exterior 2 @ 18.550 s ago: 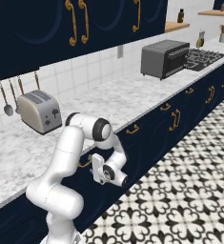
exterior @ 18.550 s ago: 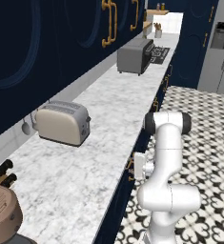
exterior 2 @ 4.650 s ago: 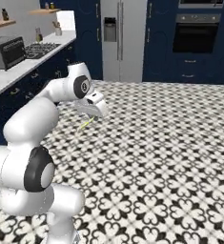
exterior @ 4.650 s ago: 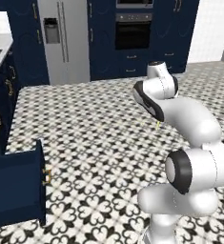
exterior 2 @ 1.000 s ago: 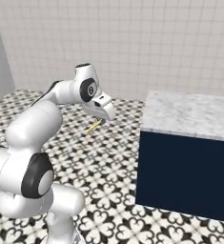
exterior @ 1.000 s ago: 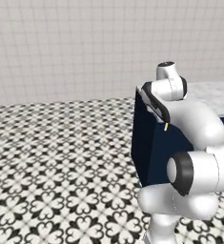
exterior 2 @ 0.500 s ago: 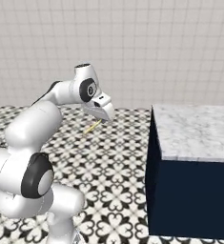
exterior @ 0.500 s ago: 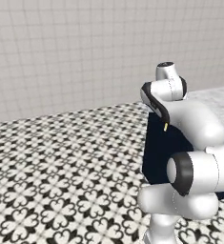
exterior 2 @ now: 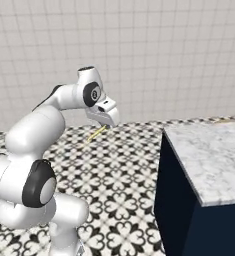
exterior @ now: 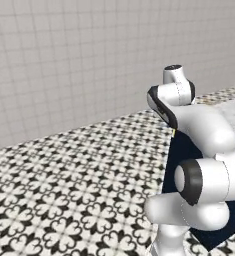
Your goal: Take a straw from the drawer in front and place it inside the glass cup on the dining counter.
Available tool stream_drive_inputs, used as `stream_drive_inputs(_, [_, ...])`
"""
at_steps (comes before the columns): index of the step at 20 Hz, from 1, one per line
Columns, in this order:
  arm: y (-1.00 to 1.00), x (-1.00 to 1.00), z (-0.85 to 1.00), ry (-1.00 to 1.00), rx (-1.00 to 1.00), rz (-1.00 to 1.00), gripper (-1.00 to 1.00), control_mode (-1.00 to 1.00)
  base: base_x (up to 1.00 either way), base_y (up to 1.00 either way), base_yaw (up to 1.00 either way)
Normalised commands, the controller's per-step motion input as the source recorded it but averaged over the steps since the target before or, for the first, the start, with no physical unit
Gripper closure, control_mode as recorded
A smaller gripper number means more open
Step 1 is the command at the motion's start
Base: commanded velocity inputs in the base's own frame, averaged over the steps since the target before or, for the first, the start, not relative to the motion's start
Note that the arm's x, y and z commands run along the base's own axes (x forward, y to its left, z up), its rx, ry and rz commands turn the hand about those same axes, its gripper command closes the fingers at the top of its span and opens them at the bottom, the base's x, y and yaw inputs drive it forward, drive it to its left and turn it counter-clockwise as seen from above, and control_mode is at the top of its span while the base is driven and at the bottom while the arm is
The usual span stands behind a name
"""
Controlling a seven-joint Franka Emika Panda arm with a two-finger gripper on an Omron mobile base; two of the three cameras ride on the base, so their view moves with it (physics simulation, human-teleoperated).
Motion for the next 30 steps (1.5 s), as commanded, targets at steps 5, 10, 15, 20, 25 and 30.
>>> stream_drive_inputs(5, [0.00,0.00,0.00,0.00,0.00,0.00,1.00,1.00,1.00,0.62,-0.36])
stream_drive_inputs(10, [0.00,0.00,0.00,0.00,0.00,0.00,1.00,1.00,1.00,0.65,-0.39])
stream_drive_inputs(15, [0.00,0.00,0.00,0.00,0.00,0.00,1.00,1.00,1.00,0.74,-0.41])
stream_drive_inputs(20, [0.00,0.00,0.00,0.00,0.00,0.00,1.00,1.00,1.00,0.75,-0.43])
stream_drive_inputs(25, [0.00,0.00,0.00,0.00,0.00,0.00,1.00,1.00,1.00,0.68,-0.48])
stream_drive_inputs(30, [0.00,0.00,0.00,0.00,0.00,0.00,1.00,1.00,0.98,0.65,-0.51])
